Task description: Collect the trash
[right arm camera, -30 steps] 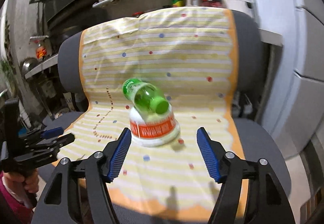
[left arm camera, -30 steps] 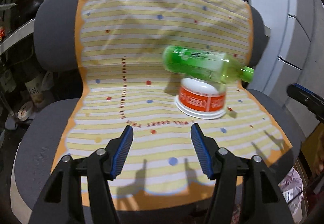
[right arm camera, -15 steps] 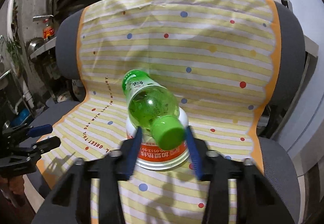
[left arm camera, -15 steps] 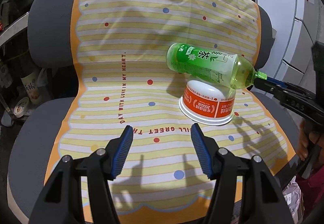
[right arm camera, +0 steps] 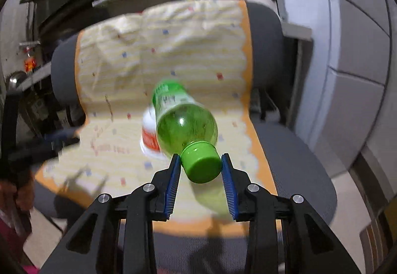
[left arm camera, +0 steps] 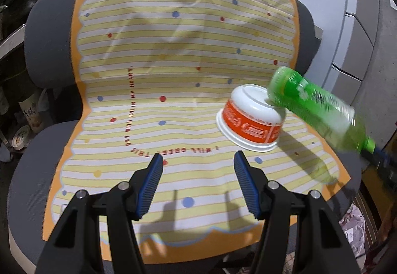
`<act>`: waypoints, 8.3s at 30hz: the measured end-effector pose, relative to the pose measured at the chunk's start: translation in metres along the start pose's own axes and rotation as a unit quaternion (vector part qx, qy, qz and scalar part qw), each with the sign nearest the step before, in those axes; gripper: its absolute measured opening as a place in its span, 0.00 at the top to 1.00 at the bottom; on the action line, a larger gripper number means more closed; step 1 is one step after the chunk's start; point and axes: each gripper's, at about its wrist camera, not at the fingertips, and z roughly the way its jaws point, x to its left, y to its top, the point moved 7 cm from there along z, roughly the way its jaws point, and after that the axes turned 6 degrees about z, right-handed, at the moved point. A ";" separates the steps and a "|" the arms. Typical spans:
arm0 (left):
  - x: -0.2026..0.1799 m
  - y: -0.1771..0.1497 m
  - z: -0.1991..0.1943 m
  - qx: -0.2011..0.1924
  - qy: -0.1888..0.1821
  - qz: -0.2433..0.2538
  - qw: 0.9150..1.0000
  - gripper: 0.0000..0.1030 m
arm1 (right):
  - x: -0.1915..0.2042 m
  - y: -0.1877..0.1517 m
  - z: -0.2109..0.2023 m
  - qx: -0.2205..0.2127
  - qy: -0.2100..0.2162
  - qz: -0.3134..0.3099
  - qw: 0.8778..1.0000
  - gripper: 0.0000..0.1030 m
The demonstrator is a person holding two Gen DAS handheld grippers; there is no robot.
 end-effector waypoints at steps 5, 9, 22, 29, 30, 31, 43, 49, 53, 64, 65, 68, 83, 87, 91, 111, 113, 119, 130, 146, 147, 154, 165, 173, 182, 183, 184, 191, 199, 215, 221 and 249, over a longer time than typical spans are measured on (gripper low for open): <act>-0.018 -0.001 -0.001 0.002 -0.007 0.011 1.000 0.44 | -0.005 -0.040 0.011 0.073 0.005 0.035 0.997 0.67; -0.023 -0.003 -0.001 0.004 -0.004 0.021 1.000 0.44 | 0.010 -0.058 0.021 0.113 0.018 0.012 0.993 0.60; -0.022 -0.008 0.009 0.016 -0.002 0.024 1.000 0.44 | 0.020 0.000 0.072 0.095 -0.021 -0.035 0.995 0.28; -0.021 -0.001 0.015 0.014 0.008 0.030 0.999 0.43 | 0.002 0.002 0.103 0.129 -0.077 -0.037 0.988 0.49; -0.021 0.000 0.017 0.014 0.009 0.031 0.999 0.43 | -0.001 0.002 0.104 0.128 -0.082 -0.035 0.988 0.49; -0.021 0.001 0.019 0.014 0.010 0.031 0.999 0.43 | -0.007 0.004 0.105 0.126 -0.094 -0.031 0.987 0.49; -0.031 0.048 0.051 0.005 -0.002 0.027 1.000 0.43 | -0.041 0.021 0.104 0.107 -0.077 0.053 0.990 0.44; -0.060 0.095 0.096 0.009 -0.015 0.032 0.999 0.43 | -0.038 0.031 0.060 0.050 -0.077 0.048 0.995 0.40; -0.069 0.101 0.129 0.040 -0.002 0.032 0.999 0.43 | -0.042 0.031 0.049 0.043 -0.075 0.052 0.995 0.39; -0.063 0.033 0.059 -0.031 0.004 0.045 0.998 0.45 | -0.045 0.017 0.040 0.039 -0.067 0.057 0.995 0.37; -0.062 0.024 0.050 -0.032 0.008 0.051 0.998 0.45 | -0.043 0.015 0.037 0.038 -0.065 0.055 0.996 0.37; -0.051 -0.013 0.047 0.029 0.009 0.047 0.998 0.52 | -0.035 0.013 0.031 0.035 -0.059 0.049 0.996 0.37; 0.012 -0.048 -0.017 0.044 0.026 -0.033 0.998 0.52 | -0.007 0.004 0.020 0.044 -0.034 0.036 0.998 0.37; 0.013 -0.028 -0.035 0.008 0.029 -0.036 0.999 0.51 | -0.012 0.006 0.017 0.033 -0.037 0.034 0.998 0.37; 0.004 -0.017 -0.019 0.015 0.022 -0.018 0.999 0.51 | -0.023 0.004 0.028 0.046 -0.036 0.041 0.997 0.37; -0.022 -0.032 0.039 0.086 -0.028 0.022 0.996 0.87 | -0.046 -0.001 0.122 0.158 -0.037 0.096 0.982 0.41; -0.024 -0.033 0.035 0.084 -0.033 0.023 0.996 0.93 | -0.046 -0.001 0.118 0.151 -0.040 0.099 0.983 0.42; -0.038 -0.028 0.013 0.058 -0.049 0.021 0.997 0.96 | -0.044 0.010 0.068 0.092 -0.038 0.094 0.991 0.44; -0.153 -0.014 -0.015 0.017 -0.152 0.090 0.984 0.96 | -0.087 -0.007 -0.082 -0.003 -0.082 0.133 0.988 0.44; -0.401 -0.084 -0.012 0.075 -0.310 0.270 0.908 0.96 | -0.228 -0.114 -0.220 -0.063 -0.240 0.272 0.930 0.43; -0.409 -0.086 -0.012 0.079 -0.314 0.276 0.905 0.95 | -0.233 -0.115 -0.224 -0.067 -0.245 0.274 0.928 0.43; -0.458 -0.093 0.000 0.090 -0.331 0.292 0.893 0.35 | -0.259 -0.125 -0.237 -0.078 -0.280 0.284 0.914 0.43; -0.408 -0.067 -0.005 0.046 -0.278 0.267 0.922 0.34 | -0.269 -0.138 -0.217 -0.043 -0.295 0.300 0.906 0.19; -0.345 -0.056 -0.024 0.019 -0.229 0.239 0.943 0.30 | -0.218 -0.111 -0.203 -0.023 -0.245 0.251 0.936 0.17; -0.249 -0.051 -0.060 0.017 -0.139 0.174 0.975 0.06 | -0.143 -0.091 -0.179 0.021 -0.176 0.182 0.967 0.14; -0.243 -0.050 -0.062 0.019 -0.132 0.170 0.976 0.06 | -0.138 -0.089 -0.179 0.024 -0.174 0.177 0.968 0.13; -0.236 -0.051 -0.066 0.021 -0.127 0.164 0.978 0.07 | -0.132 -0.089 -0.179 0.028 -0.170 0.173 0.970 0.13; -0.210 -0.070 -0.075 0.063 -0.096 0.154 0.981 0.06 | -0.117 -0.089 -0.182 0.052 -0.161 0.160 0.973 0.08; -0.174 -0.072 -0.094 0.071 -0.039 0.144 0.986 0.06 | -0.104 -0.087 -0.189 0.056 -0.161 0.141 0.975 0.08; -0.162 -0.067 -0.098 0.067 -0.023 0.131 0.989 0.06 | -0.106 -0.087 -0.190 0.058 -0.161 0.141 0.975 0.08; -0.160 -0.068 -0.097 0.069 -0.020 0.129 0.989 0.06 | -0.107 -0.088 -0.190 0.059 -0.162 0.144 0.975 0.08; -0.158 -0.066 -0.098 0.068 -0.017 0.125 0.990 0.06 | -0.111 -0.090 -0.188 0.059 -0.161 0.146 0.974 0.08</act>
